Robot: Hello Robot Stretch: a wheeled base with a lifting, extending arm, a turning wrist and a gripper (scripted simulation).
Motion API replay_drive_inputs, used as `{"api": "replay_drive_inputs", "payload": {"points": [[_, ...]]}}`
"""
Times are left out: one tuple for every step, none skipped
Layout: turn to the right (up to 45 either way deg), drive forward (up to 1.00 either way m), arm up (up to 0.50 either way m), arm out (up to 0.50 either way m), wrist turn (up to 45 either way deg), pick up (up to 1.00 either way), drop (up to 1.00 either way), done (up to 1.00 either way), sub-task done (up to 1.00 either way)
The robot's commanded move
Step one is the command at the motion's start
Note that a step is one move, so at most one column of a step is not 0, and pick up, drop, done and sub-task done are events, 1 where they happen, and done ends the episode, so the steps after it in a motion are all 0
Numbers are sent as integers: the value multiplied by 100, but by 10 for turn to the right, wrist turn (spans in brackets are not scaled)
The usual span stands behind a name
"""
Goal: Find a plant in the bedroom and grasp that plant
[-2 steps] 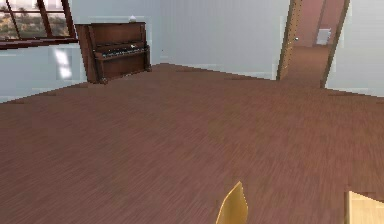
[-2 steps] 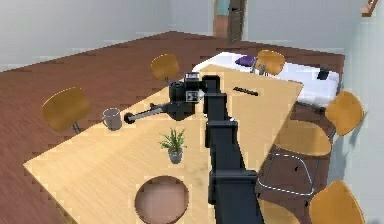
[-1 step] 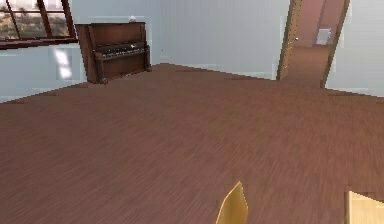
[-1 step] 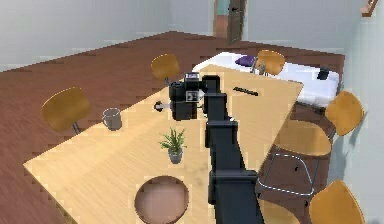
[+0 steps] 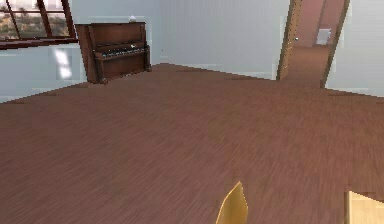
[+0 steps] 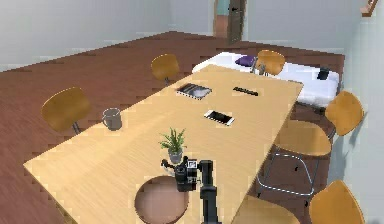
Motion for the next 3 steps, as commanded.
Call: {"api": "replay_drive_inputs", "payload": {"points": [[0,0,0,0,0,100,0,0,0],[0,0,10,0,0,0,0,0,0],[0,0,0,0,0,0,0,100,0]]}}
